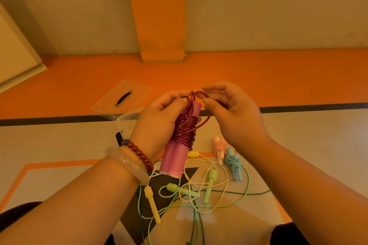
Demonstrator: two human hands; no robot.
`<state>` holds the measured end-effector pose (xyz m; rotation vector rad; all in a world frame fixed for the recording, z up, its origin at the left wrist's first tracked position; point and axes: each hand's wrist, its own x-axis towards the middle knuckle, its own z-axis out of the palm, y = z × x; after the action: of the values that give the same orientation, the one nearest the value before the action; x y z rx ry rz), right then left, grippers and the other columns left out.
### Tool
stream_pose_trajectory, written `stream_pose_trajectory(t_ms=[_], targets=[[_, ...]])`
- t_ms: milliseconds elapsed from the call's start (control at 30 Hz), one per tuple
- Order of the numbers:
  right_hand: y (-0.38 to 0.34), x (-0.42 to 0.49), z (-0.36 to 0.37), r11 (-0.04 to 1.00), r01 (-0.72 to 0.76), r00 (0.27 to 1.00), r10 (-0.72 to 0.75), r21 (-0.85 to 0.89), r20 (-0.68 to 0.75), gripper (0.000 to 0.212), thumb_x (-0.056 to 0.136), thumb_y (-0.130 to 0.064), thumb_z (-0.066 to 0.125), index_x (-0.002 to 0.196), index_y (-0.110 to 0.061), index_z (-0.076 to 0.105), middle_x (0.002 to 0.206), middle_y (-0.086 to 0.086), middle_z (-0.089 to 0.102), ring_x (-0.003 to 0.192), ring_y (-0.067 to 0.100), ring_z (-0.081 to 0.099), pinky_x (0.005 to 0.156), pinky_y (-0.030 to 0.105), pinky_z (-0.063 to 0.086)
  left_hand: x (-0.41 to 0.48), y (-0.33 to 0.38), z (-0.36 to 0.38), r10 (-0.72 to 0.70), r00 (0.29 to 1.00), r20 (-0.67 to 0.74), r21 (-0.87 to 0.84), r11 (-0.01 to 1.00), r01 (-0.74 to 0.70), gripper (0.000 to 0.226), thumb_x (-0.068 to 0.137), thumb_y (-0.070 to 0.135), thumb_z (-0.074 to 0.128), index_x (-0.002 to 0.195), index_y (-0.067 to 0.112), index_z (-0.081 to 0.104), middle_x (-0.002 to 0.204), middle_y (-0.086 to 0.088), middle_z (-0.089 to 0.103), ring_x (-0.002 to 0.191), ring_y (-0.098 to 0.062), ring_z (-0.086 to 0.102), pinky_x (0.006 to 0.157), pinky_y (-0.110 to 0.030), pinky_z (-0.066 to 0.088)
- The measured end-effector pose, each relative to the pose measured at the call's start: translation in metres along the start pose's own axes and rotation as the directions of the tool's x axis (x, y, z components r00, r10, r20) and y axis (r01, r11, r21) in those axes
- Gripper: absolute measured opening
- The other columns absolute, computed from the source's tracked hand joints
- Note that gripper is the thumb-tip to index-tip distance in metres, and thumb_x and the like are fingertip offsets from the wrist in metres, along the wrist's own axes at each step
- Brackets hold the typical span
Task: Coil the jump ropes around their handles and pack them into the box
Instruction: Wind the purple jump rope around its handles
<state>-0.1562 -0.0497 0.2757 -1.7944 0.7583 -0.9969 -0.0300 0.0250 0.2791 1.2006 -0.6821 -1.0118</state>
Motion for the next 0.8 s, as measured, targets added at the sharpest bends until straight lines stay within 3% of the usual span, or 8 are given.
stream_pose_trajectory(t_ms=[133,267,433,567,667,733,800], targets=[[-0.002,0.002,0.001,1.0,0.022,1.0,-0.022,0.008,0.005,0.031,0.09,-0.006,0.063,0.086,-0.036,0.064,0.088,-0.014,0.072,0.086,0.004,0.068,0.078,0.019,0.054,0.0,-0.002,-0.001,0.007,1.0,0.001,0.036,0.999,-0.008,0.016,0.093,0.005,0.054,0.095,0.013,0.068,0.076,-0.007,0.072,0.062,-0.024,0.069,0.054,-0.032,0.056],[-0.003,0.004,0.0,0.999,0.034,0.999,-0.033,-0.038,0.005,0.03,0.089,-0.005,0.063,0.084,-0.034,0.067,0.084,-0.013,0.069,0.081,0.005,0.065,0.076,0.027,0.056,-0.001,-0.006,0.002,0.007,1.0,-0.011,0.07,0.998,-0.006,0.017,0.092,0.007,0.055,0.093,0.014,0.07,0.095,-0.023,0.07,0.091,-0.049,0.065,0.072,-0.044,0.054],[0.0,0.008,-0.003,0.999,0.034,0.999,-0.036,-0.036,-0.039,0.027,0.085,-0.007,0.068,0.079,-0.033,0.07,0.089,-0.002,0.061,0.085,0.017,0.062,0.076,0.035,0.054,-0.003,-0.004,0.011,-0.021,1.0,-0.019,0.039,0.999,0.021,0.015,0.094,0.015,0.055,0.088,0.015,0.069,0.095,-0.025,0.069,0.087,-0.047,0.067,0.063,-0.036,0.055],[0.0,0.009,-0.004,1.0,0.005,1.0,-0.005,-0.02,-0.027,0.021,0.083,-0.007,0.07,0.08,-0.027,0.072,0.085,-0.002,0.062,0.078,0.012,0.059,0.071,0.028,0.052,0.0,-0.005,0.011,-0.008,0.998,-0.058,0.071,0.997,0.012,0.026,0.093,0.017,0.057,0.073,0.023,0.073,0.096,-0.025,0.069,0.094,-0.051,0.063,0.077,-0.056,0.054],[-0.001,0.007,-0.002,0.995,0.046,0.999,-0.048,-0.086,-0.013,0.019,0.082,-0.006,0.071,0.08,-0.026,0.072,0.085,-0.001,0.063,0.079,0.01,0.059,0.072,0.026,0.052,-0.001,-0.007,0.011,0.006,0.996,-0.089,0.104,0.995,0.004,0.023,0.092,0.016,0.058,0.073,0.017,0.071,0.1,-0.031,0.064,0.095,-0.054,0.06,0.081,-0.065,0.049],[-0.001,0.005,0.001,0.984,0.092,0.996,-0.094,-0.154,-0.008,0.024,0.082,-0.007,0.072,0.079,-0.03,0.069,0.084,-0.006,0.061,0.08,0.006,0.059,0.072,0.022,0.051,0.0,-0.009,0.009,0.026,0.996,-0.089,0.137,0.991,-0.013,0.019,0.091,0.015,0.059,0.076,0.012,0.069,0.091,-0.028,0.065,0.085,-0.048,0.064,0.075,-0.059,0.052],[-0.001,0.005,0.002,0.977,0.108,0.993,-0.114,-0.185,-0.02,0.024,0.082,-0.007,0.072,0.079,-0.031,0.068,0.084,-0.009,0.06,0.08,0.005,0.058,0.071,0.02,0.051,0.0,-0.008,0.006,0.039,0.997,-0.072,0.154,0.988,-0.027,0.014,0.09,0.014,0.06,0.08,0.007,0.067,0.076,-0.015,0.065,0.068,-0.031,0.065,0.066,-0.043,0.055]])
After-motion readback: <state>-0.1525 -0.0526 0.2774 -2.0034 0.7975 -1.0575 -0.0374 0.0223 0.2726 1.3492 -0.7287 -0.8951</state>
